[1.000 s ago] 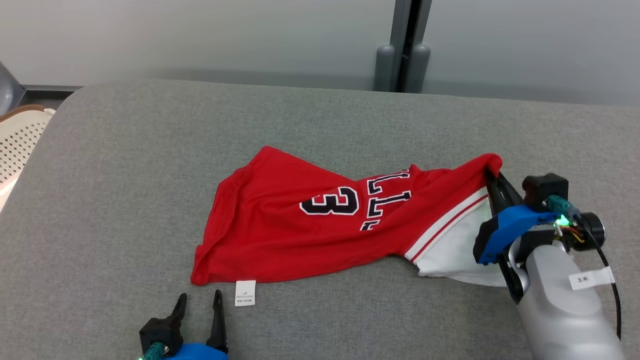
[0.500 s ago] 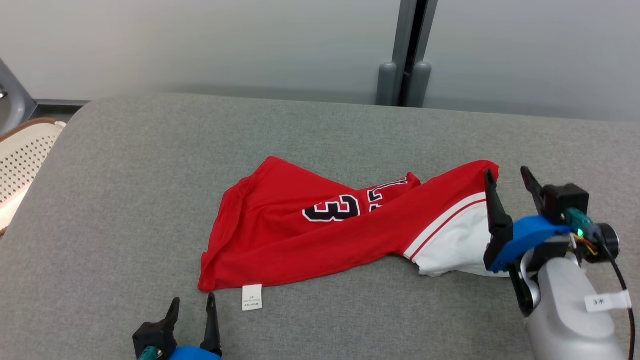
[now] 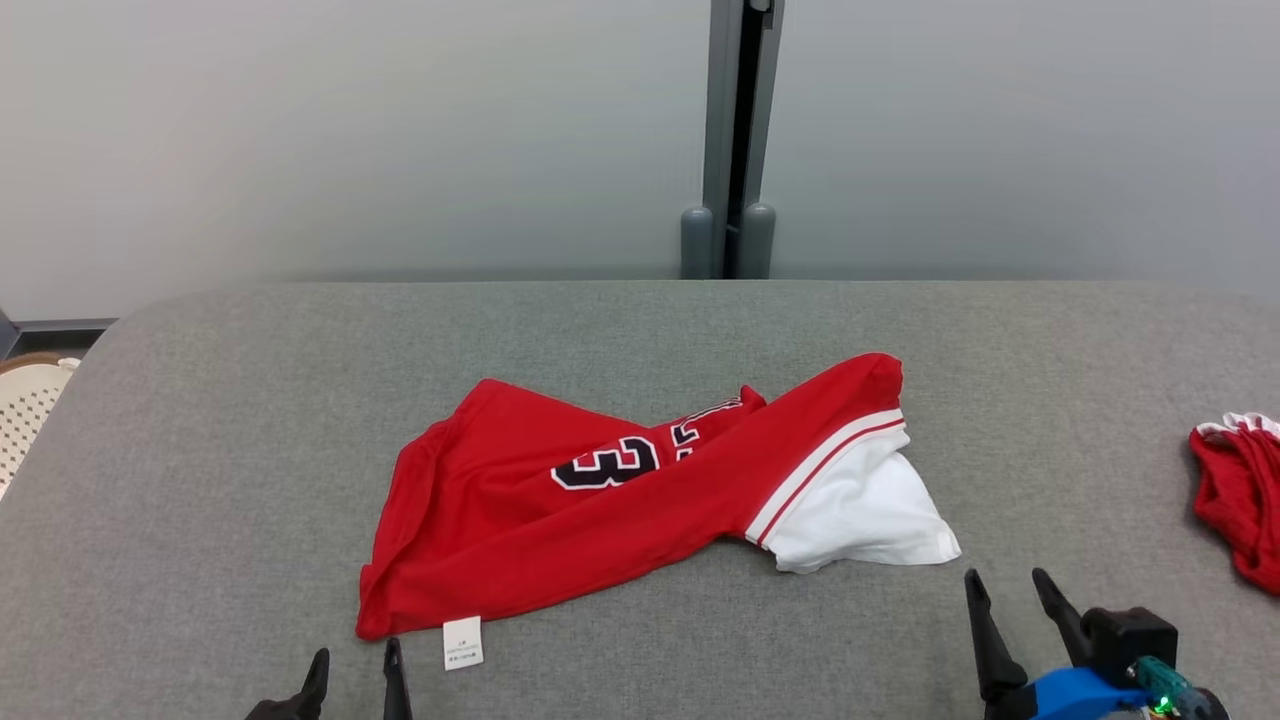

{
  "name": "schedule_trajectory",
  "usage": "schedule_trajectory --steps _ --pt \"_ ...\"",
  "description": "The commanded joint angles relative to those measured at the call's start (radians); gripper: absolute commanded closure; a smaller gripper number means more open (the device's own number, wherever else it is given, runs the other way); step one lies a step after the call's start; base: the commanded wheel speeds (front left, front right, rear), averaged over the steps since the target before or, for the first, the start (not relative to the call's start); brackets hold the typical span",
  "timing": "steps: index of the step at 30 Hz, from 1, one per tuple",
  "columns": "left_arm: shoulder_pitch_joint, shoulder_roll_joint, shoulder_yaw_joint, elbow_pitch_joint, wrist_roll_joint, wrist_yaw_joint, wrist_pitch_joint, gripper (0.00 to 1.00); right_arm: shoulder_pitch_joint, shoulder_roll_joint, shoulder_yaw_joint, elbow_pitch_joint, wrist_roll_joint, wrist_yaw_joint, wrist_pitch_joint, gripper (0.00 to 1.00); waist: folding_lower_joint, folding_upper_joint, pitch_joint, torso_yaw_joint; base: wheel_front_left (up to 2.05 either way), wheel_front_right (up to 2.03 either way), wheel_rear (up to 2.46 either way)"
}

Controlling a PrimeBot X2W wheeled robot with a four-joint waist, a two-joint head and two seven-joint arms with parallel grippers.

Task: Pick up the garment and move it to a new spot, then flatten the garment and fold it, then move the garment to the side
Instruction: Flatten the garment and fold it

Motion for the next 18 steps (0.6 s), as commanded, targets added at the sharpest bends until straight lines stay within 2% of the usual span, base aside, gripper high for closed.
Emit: schedule_trajectory --steps 1,8,18 --pt "0.019 0.000 0.010 -0.017 0.005 0.004 -0.005 0.00 0.029 -0.002 0.004 -0.014 0.016 0.000 0.000 0.00 0.0002 0.0000 -0.010 -0.015 0.00 0.00 0.00" --pt "0.026 0.000 0.009 -0.028 -0.007 0.006 -0.005 0.00 0.029 -0.002 0.016 -0.013 0.027 0.000 0.000 0.00 0.0002 0.0000 -0.005 -0.022 0.00 0.00 0.00" --pt "-0.066 0.000 0.029 0.045 -0.027 -0.024 -0.005 0.00 -0.026 -0.002 0.046 -0.019 0.036 0.000 0.000 0.00 0.0002 0.0000 0.055 -0.025 0.00 0.00 0.00"
